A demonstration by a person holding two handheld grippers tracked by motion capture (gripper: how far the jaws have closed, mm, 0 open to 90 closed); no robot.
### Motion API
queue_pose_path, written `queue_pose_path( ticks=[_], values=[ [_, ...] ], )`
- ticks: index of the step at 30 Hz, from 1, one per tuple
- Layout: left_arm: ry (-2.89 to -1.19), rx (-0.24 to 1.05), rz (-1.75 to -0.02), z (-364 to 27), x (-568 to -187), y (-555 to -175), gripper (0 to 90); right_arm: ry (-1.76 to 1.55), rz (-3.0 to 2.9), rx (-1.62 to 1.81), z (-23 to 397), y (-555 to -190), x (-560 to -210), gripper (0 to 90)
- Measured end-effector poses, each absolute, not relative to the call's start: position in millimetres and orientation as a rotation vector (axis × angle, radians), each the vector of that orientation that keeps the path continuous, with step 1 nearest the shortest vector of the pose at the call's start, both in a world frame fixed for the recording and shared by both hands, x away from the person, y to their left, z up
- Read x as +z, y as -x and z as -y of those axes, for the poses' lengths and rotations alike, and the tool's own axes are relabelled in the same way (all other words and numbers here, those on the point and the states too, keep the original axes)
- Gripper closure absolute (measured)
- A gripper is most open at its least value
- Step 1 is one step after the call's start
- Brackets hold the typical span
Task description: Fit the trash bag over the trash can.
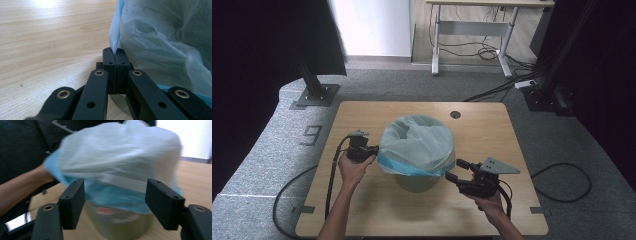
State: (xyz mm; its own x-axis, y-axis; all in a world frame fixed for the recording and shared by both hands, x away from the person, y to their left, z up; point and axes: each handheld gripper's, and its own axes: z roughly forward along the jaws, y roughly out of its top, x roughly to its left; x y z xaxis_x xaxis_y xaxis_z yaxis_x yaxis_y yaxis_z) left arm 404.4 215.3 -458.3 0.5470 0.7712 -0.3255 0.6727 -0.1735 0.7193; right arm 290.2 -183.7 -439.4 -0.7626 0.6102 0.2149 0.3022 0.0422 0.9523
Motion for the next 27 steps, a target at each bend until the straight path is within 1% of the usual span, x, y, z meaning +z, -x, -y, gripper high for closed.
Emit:
queue_pose_path(
  ticks=[3, 10, 11, 12, 13, 15, 16, 17, 18, 19, 20, 21, 22, 23, 25, 26, 27],
  values=[
    [-1.902, 0.139, -1.169, -214, -458, -403, 89.0, -0.909, -2.087, 1.752, 174, -287, -440, 29.1],
    [-1.905, 0.137, -1.163, -214, -455, -402, 89.0, -0.988, -2.075, 1.679, 159, -286, -441, 27.1],
    [-1.905, 0.135, -1.164, -214, -455, -402, 88.9, -0.998, -2.059, 1.615, 154, -285, -440, 28.0],
    [-1.904, 0.134, -1.165, -215, -455, -402, 88.9, -1.009, -2.056, 1.598, 153, -286, -441, 30.0],
    [-1.905, 0.133, -1.164, -215, -455, -402, 88.9, -1.009, -2.056, 1.598, 153, -286, -441, 30.0],
    [-1.905, 0.132, -1.162, -215, -455, -401, 88.9, -1.023, -2.047, 1.603, 152, -287, -442, 37.7],
    [-1.907, 0.133, -1.161, -214, -455, -401, 88.9, -1.012, -2.031, 1.609, 152, -286, -442, 49.9],
    [-1.909, 0.133, -1.162, -214, -455, -401, 88.9, -1.012, -2.031, 1.609, 152, -286, -442, 49.9],
    [-1.908, 0.135, -1.162, -215, -455, -401, 88.9, -1.004, -2.031, 1.624, 152, -286, -442, 56.0],
    [-1.905, 0.135, -1.162, -215, -455, -401, 88.9, -0.995, -2.038, 1.633, 152, -286, -442, 60.0],
    [-1.903, 0.135, -1.163, -215, -455, -401, 88.9, -0.988, -2.046, 1.633, 151, -286, -443, 66.8],
    [-1.901, 0.136, -1.164, -216, -454, -401, 88.9, -0.988, -2.046, 1.633, 151, -286, -443, 66.8],
    [-1.898, 0.138, -1.162, -216, -454, -400, 88.9, -0.977, -2.052, 1.64, 151, -286, -443, 72.9],
    [-1.898, 0.138, -1.162, -216, -454, -400, 89.0, -0.977, -2.052, 1.64, 151, -286, -443, 72.9],
    [-1.895, 0.139, -1.163, -217, -453, -400, 88.9, -0.967, -2.059, 1.645, 150, -286, -445, 78.5],
    [-1.894, 0.14, -1.163, -217, -453, -400, 89.0, -0.961, -2.063, 1.659, 150, -286, -446, 83.3],
    [-1.893, 0.139, -1.164, -217, -453, -400, 89.0, -0.961, -2.063, 1.659, 150, -286, -446, 83.3]
  ],
)
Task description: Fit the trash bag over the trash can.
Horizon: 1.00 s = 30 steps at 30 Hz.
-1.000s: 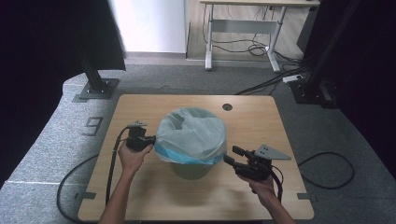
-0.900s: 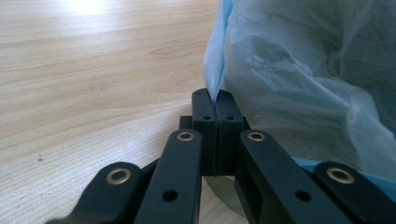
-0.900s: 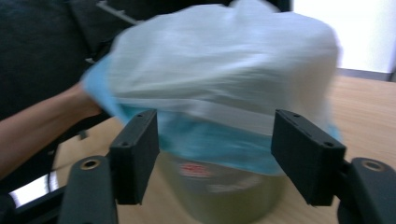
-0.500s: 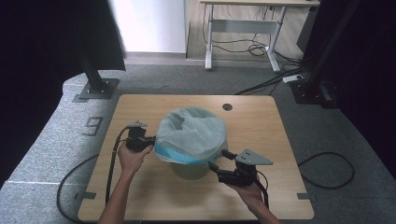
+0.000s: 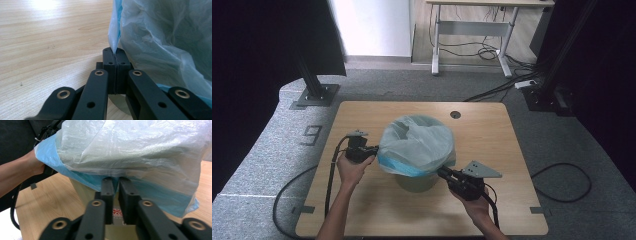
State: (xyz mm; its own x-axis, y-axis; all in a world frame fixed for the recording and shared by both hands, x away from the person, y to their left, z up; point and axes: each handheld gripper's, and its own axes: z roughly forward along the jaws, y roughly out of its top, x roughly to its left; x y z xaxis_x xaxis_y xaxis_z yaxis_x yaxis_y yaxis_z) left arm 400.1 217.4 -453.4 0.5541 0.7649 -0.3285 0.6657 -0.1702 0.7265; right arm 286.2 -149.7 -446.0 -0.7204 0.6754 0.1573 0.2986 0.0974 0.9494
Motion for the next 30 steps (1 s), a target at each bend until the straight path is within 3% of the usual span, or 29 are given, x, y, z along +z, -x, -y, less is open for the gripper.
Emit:
queue_pose_path(
  ticks=[4, 5, 6, 7, 8, 9, 12, 15, 24, 30],
  values=[
    [-1.895, 0.139, -1.161, -218, -453, -400, 89.0, -0.944, -2.072, 1.67, 149, -284, -448, 82.8],
    [-1.895, 0.139, -1.161, -218, -454, -400, 88.9, -0.926, -2.076, 1.669, 148, -281, -448, 74.5],
    [-1.895, 0.139, -1.161, -218, -454, -400, 89.0, -0.926, -2.076, 1.669, 148, -281, -448, 74.5],
    [-1.895, 0.139, -1.16, -218, -454, -400, 89.0, -0.919, -2.07, 1.673, 146, -279, -447, 64.0],
    [-1.896, 0.139, -1.159, -218, -454, -400, 89.0, -0.913, -2.068, 1.67, 146, -277, -447, 60.4],
    [-1.896, 0.139, -1.159, -218, -454, -400, 88.9, -0.913, -2.068, 1.67, 146, -277, -447, 60.4],
    [-1.897, 0.139, -1.159, -218, -454, -399, 88.9, -0.886, -2.054, 1.632, 140, -270, -445, 47.7],
    [-1.895, 0.137, -1.161, -218, -455, -399, 89.0, -0.869, -2.027, 1.569, 134, -265, -444, 42.9],
    [-1.889, 0.138, -1.16, -218, -454, -399, 88.9, -0.904, -1.993, 1.423, 126, -265, -448, 42.5],
    [-1.888, 0.135, -1.16, -219, -455, -399, 88.8, -0.911, -1.948, 1.393, 126, -264, -449, 50.3]
  ],
)
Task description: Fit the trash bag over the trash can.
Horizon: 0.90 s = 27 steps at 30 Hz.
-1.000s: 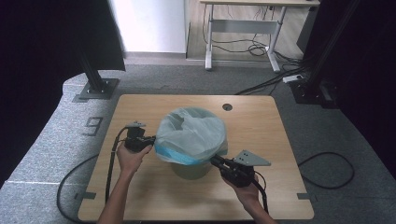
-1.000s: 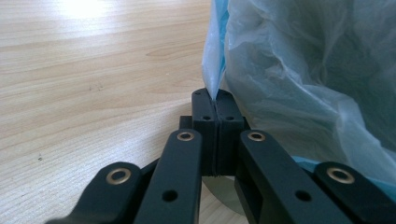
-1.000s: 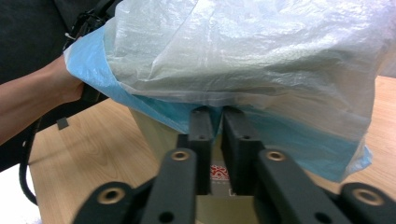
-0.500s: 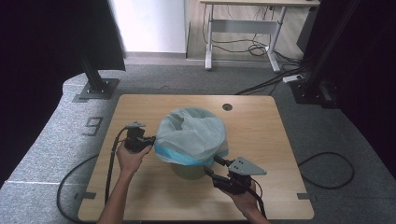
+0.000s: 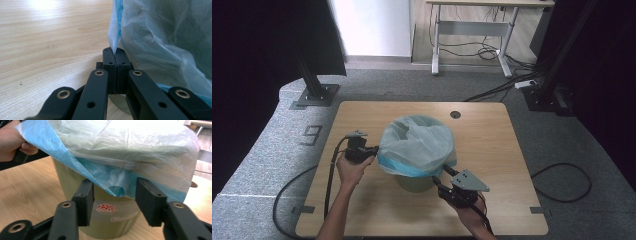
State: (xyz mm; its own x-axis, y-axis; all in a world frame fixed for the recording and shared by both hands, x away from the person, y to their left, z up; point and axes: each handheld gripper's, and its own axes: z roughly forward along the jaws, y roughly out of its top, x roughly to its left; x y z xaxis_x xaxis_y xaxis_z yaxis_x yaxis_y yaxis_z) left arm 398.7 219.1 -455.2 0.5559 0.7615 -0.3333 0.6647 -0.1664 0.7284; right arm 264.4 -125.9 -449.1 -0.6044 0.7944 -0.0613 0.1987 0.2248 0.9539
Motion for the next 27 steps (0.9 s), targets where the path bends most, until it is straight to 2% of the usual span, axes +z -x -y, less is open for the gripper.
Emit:
queue_pose_path(
  ticks=[4, 5, 6, 9, 10, 12, 27],
  values=[
    [-1.887, 0.132, -1.163, -220, -456, -399, 88.8, -0.896, -1.915, 1.401, 129, -263, -447, 60.1],
    [-1.888, 0.133, -1.162, -220, -456, -399, 88.7, -0.885, -1.907, 1.409, 132, -262, -445, 67.7],
    [-1.887, 0.132, -1.163, -220, -456, -399, 88.7, -0.885, -1.907, 1.409, 132, -262, -445, 67.7],
    [-1.886, 0.135, -1.162, -220, -456, -398, 88.7, -0.871, -1.899, 1.432, 137, -263, -443, 82.0],
    [-1.886, 0.136, -1.161, -220, -456, -398, 88.7, -0.871, -1.899, 1.432, 137, -263, -443, 82.0],
    [-1.886, 0.135, -1.162, -220, -456, -398, 88.8, -0.864, -1.904, 1.455, 141, -264, -443, 88.4],
    [-1.895, 0.114, -1.163, -218, -465, -398, 89.4, -0.848, -2.115, 1.459, 149, -266, -482, 89.2]
  ],
)
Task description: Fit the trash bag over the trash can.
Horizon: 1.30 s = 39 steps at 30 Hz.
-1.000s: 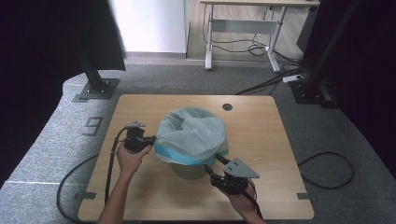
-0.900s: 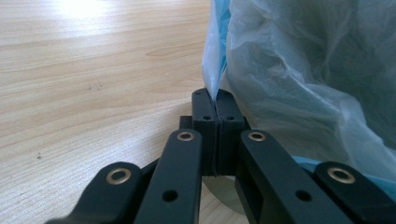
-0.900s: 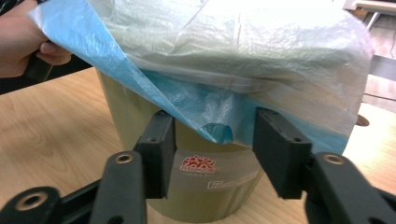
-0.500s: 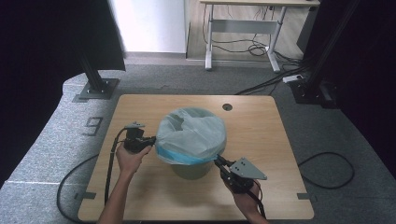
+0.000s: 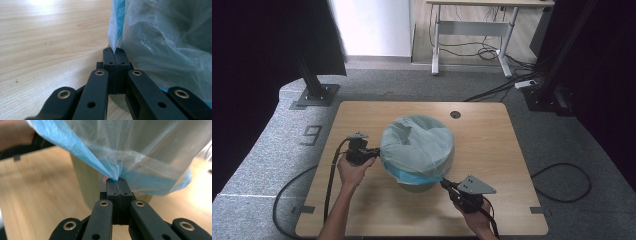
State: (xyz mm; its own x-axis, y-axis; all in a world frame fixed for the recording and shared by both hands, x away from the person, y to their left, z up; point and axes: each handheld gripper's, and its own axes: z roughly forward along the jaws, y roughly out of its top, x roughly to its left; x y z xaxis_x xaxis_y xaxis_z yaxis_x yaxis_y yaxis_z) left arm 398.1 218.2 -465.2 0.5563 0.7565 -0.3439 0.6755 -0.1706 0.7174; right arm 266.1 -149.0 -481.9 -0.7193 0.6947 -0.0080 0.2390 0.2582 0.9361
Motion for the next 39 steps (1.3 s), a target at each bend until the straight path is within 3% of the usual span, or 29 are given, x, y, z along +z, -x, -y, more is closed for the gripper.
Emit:
queue_pose_path(
  ticks=[10, 22, 26, 31, 37, 39],
  values=[
    [-1.908, 0.075, -1.182, -215, -484, -398, 89.6, -0.97, -2.249, 1.386, 165, -287, -521, 89.1],
    [-1.885, 0.034, -1.205, -211, -507, -397, 89.2, -1.025, -2.249, 1.337, 178, -300, -529, 89.0],
    [-1.883, 0.063, -1.216, -215, -505, -394, 85.6, -1.035, -2.24, 1.34, 180, -300, -529, 88.9],
    [-1.848, 0.141, -1.216, -226, -496, -387, 71.5, -1.036, -2.2, 1.373, 185, -299, -524, 83.9],
    [-1.841, 0.156, -1.181, -228, -489, -381, 69.0, -1.039, -2.169, 1.399, 190, -298, -520, 84.0],
    [-1.842, 0.164, -1.175, -227, -488, -381, 64.5, -1.044, -2.166, 1.405, 190, -298, -520, 82.3]
  ],
)
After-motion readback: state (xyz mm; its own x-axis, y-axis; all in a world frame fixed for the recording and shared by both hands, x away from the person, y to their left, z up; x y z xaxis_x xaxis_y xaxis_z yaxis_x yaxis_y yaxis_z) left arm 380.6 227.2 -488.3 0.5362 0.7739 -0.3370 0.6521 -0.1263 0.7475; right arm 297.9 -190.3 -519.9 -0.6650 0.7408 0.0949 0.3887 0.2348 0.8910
